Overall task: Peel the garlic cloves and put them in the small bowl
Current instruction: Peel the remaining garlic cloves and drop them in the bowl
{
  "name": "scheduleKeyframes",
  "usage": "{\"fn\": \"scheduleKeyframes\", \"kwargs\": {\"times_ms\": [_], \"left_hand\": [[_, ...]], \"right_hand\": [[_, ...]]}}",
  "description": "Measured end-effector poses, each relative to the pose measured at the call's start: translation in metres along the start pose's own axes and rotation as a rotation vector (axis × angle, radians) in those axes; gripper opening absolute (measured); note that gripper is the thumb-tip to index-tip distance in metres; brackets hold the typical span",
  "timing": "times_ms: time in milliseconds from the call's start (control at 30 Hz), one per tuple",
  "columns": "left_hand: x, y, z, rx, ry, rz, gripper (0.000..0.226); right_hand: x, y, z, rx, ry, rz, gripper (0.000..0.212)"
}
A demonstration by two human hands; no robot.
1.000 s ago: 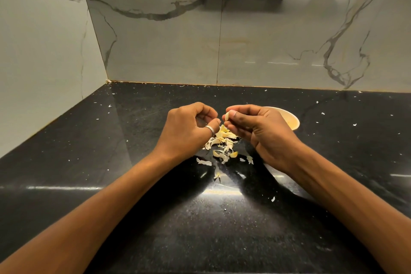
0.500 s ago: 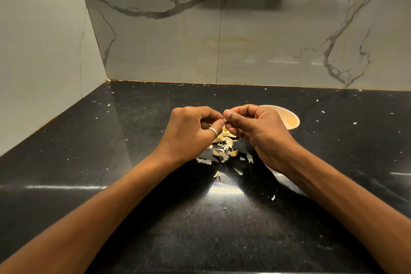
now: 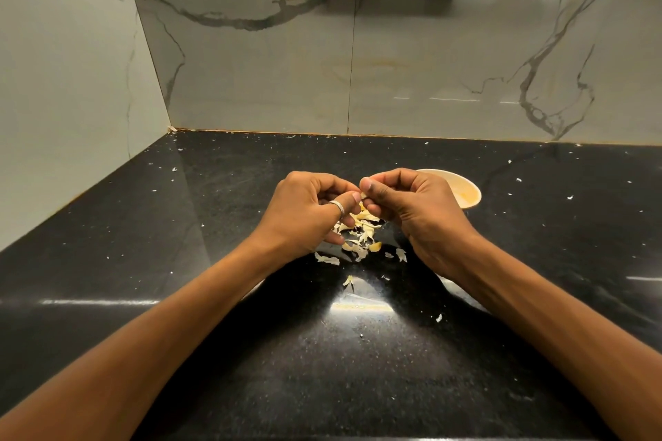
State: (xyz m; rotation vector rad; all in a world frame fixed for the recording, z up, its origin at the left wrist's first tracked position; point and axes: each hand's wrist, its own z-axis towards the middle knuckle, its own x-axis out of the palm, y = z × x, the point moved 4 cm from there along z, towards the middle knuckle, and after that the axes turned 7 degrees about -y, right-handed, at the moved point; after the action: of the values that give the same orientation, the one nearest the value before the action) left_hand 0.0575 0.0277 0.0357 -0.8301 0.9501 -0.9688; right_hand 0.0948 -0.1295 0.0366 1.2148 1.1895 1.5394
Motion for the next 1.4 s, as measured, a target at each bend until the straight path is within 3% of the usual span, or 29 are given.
{"fn": "scheduleKeyframes", "kwargs": {"times_ms": [433,600,1400], "left_hand": [[0.0052,-0.0005,-0.0033,-0.112,0.004,-0.101,0.009],[0.0069,-0.0015,-0.0045,-0.145,0.028,-0.134,0.008],[0.0073,-0.0054,-0.0055,-0.211,0.013,-0.197,0.009]], "right_hand": [[0.0022,0.0003,-0.0002,-0.002,-0.019,0.053,0.025],[0.0012,-0.0002,0.0011,-0.007,-0.032,0.059,0.011],[0.0004,0.0041,-0.0007,-0.123,-0.008,-0.091,0.013]]}}
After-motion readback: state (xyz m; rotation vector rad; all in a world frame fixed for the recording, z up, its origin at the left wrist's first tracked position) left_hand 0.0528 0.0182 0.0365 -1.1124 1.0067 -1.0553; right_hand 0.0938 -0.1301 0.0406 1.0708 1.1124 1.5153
